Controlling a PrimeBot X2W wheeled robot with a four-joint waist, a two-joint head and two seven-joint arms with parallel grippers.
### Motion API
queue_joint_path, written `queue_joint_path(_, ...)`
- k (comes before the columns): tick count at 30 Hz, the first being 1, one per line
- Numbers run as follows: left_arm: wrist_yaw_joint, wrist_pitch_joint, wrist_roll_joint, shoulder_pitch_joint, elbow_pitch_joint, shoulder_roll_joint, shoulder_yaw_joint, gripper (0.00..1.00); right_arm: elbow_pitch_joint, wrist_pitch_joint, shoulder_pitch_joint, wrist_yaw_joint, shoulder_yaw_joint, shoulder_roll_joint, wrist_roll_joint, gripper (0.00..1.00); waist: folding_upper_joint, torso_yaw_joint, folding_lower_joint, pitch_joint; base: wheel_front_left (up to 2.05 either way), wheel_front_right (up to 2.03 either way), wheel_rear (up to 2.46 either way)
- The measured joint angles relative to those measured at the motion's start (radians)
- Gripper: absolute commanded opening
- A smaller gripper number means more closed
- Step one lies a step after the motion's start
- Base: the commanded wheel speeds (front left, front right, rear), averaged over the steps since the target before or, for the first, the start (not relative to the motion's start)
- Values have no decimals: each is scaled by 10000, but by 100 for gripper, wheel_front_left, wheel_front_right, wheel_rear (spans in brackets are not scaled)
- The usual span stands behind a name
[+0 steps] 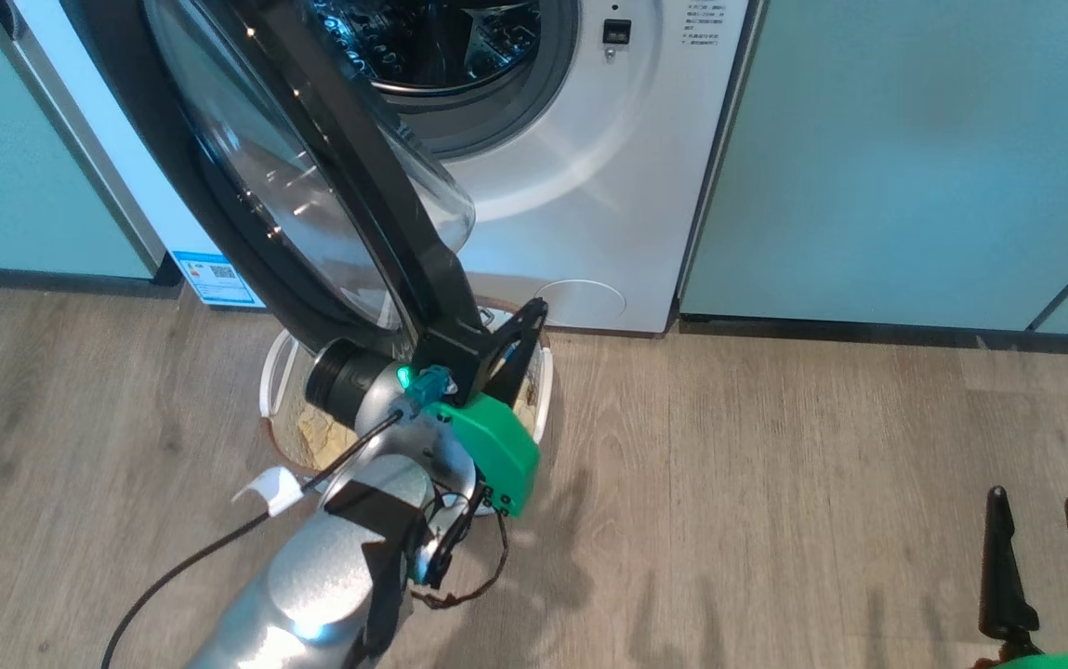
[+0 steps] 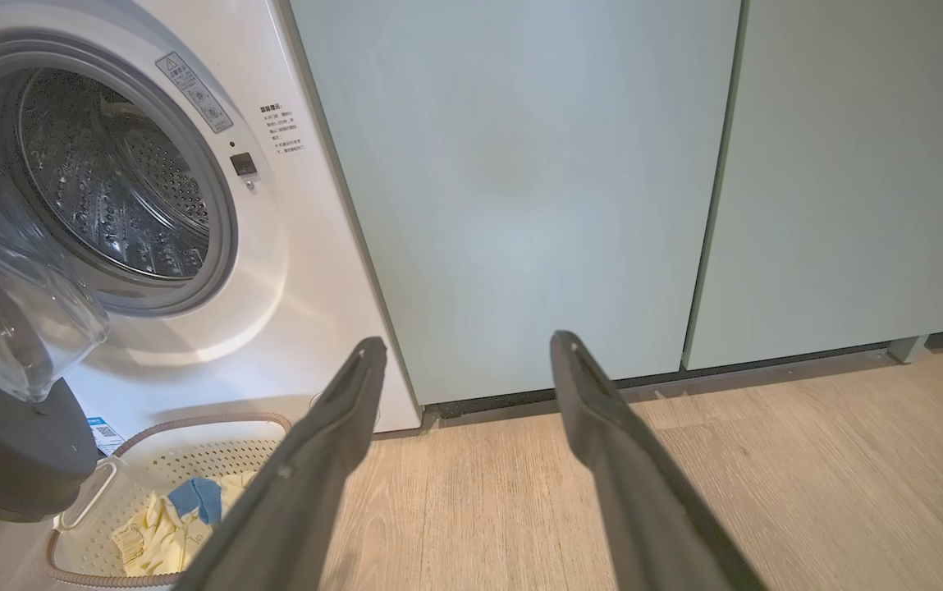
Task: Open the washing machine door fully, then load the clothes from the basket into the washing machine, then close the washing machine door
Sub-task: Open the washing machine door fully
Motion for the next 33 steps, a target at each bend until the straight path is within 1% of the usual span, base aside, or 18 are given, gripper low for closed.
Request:
queue_joint_path(4,128,-13,-173,-8,165,15,123,0,2,0,-3,0,4,0,0,100,0,1,0,63,0,0,0)
queue_joint_path(18,205,-15,-368,-32,295,-59,52,0,31,0,-40,0,-13,0,0,100,0,230,0,78,0,0,0)
queue_joint_path(25,311,-15,-485,-10,288,-119,-140,0,52,0,-42,0,-104,0,-90,100,0,632,0,71,0,0,0)
queue_joint_path(33,416,-13,-522,239,21,-184,-268,0,4,0,-35,0,-119,0,-92,100,0,1335,-1,0,0,0,0)
